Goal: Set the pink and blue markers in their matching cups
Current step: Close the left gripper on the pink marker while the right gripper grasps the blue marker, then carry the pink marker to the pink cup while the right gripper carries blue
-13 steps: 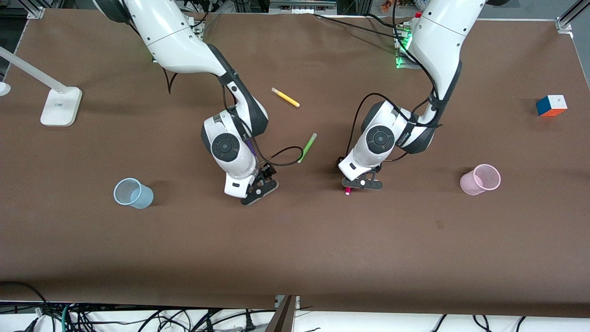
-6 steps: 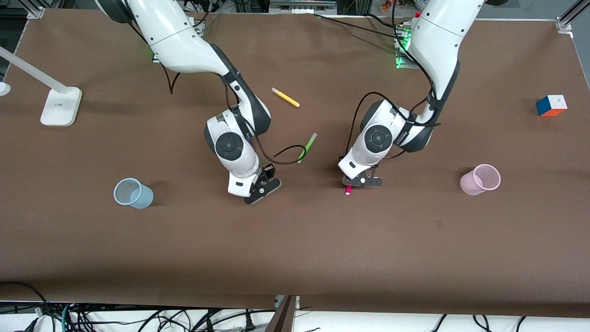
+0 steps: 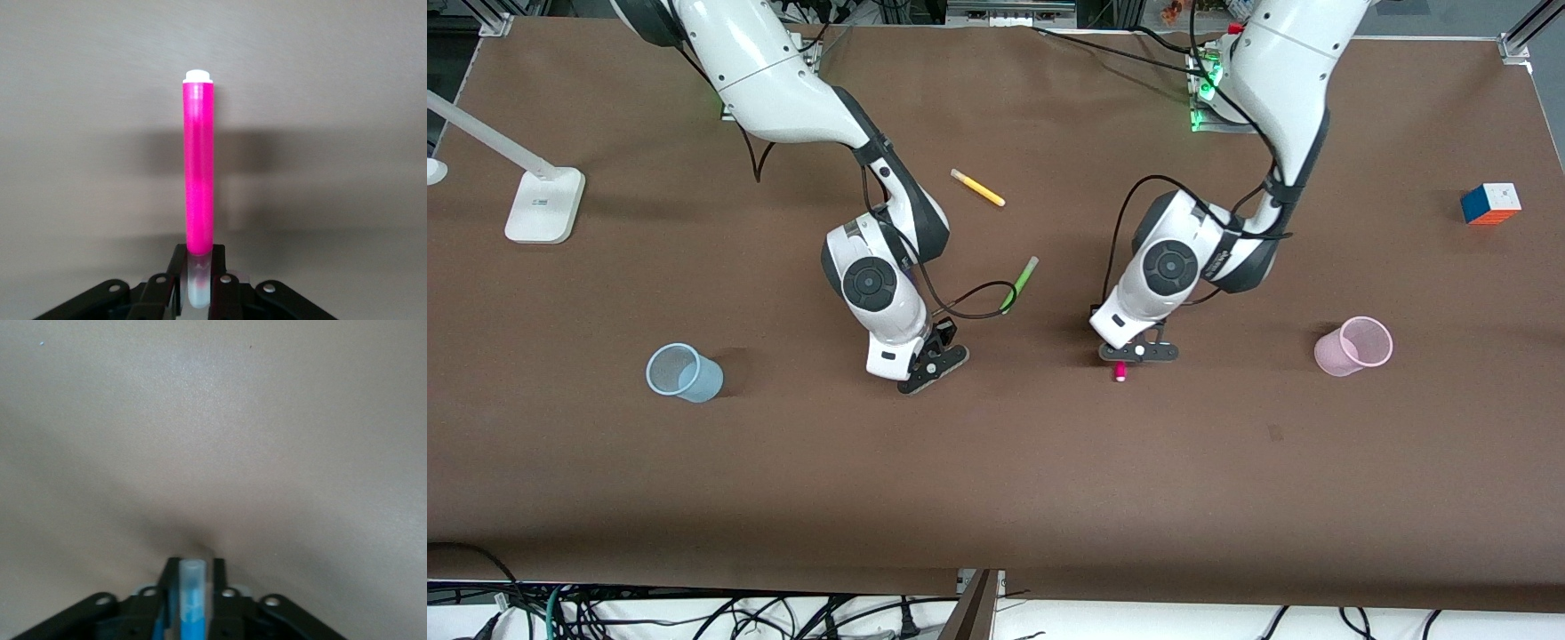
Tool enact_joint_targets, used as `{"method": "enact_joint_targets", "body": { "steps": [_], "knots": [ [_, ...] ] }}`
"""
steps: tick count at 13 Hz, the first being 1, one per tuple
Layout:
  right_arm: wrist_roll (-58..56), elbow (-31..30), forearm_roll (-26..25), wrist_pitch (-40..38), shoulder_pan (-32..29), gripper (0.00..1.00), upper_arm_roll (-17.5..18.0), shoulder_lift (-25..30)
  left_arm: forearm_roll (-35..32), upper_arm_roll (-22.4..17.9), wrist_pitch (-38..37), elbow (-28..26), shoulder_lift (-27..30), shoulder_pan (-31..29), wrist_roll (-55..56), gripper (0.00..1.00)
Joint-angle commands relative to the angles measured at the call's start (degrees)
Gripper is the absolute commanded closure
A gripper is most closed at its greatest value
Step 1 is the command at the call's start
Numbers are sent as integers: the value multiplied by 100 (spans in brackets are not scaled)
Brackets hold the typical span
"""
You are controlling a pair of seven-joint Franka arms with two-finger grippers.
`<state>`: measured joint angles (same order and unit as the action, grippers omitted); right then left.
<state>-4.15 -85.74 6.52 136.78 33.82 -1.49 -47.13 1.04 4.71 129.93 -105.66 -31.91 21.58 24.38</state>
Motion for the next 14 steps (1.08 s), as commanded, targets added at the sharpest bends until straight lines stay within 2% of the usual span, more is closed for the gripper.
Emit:
{"method": "enact_joint_targets", "body": {
  "steps": [1, 4, 7, 9, 11, 14],
  "knots": [
    [-199, 75, -18, -2, -51, 100, -53, 46, -104, 21, -1202, 9, 824, -486, -782, 100],
    [-1086, 92, 34, -290, -506, 100, -124, 362, -113, -14, -3309, 929, 1011, -1207, -2564, 100],
    [-2026, 556, 69, -1046, -912, 100, -115, 521, -532, -32, -4473, 1617, 985, -1848, -3998, 100],
    [-2501, 943, 78, -1678, -1044, 100, -123, 696, -1242, -40, -4853, 1785, 950, -2087, -4676, 100],
    [-3063, 1015, 252, -2075, -1315, 100, -115, 889, -2165, -40, -4907, 1786, 775, -2132, -5248, 100],
    [-4844, 1024, 1376, -2575, -2035, 100, -123, 978, -3213, -49, -4951, 1908, 362, -2193, -5750, 100]
  ]
}}
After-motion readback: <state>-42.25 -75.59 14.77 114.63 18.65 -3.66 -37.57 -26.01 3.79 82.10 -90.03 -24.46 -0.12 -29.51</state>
